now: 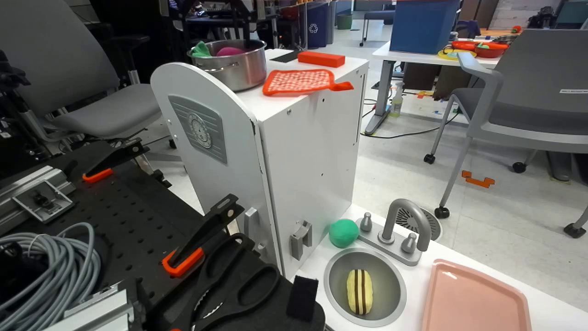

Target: Take the plush toy out of the pot

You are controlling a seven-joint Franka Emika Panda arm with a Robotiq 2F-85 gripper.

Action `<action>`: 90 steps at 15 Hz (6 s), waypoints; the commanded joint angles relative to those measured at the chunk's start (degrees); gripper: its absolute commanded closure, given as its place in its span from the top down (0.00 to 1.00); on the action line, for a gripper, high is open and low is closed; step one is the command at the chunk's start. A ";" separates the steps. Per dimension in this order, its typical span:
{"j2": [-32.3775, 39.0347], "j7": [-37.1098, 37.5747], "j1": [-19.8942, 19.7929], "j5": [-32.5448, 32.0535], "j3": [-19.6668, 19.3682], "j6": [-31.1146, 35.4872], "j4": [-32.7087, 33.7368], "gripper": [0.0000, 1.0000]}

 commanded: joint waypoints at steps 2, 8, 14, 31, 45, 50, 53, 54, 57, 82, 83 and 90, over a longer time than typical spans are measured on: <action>-0.99 -3.98 -0.89 -0.31 0.01 -3.24 0.93 1.00; -0.65 -9.18 -1.37 -0.10 -0.14 -8.98 2.94 1.00; -0.69 -10.08 -1.11 -1.84 -0.38 -8.04 3.09 1.00; 0.94 -10.78 -1.13 -5.88 -0.59 -7.65 3.27 1.00; 1.06 -11.21 -1.10 -5.90 -0.56 -7.47 3.28 0.60; 0.96 -11.27 -1.08 -5.90 -0.53 -7.31 3.19 0.43; 0.93 -11.34 -1.10 -5.93 -0.55 -7.12 3.12 0.18; 0.91 -11.36 -1.10 -5.93 -0.56 -7.10 3.10 0.11; 0.84 -11.41 -1.10 -5.92 -0.55 -7.06 3.11 0.00; -4.06 -9.93 -0.54 -6.65 -0.79 -6.47 0.66 0.55; -3.89 -9.91 -0.54 -6.72 -0.79 -6.48 0.74 0.62; -3.14 -9.85 -0.40 -7.03 -0.67 -6.65 0.62 1.00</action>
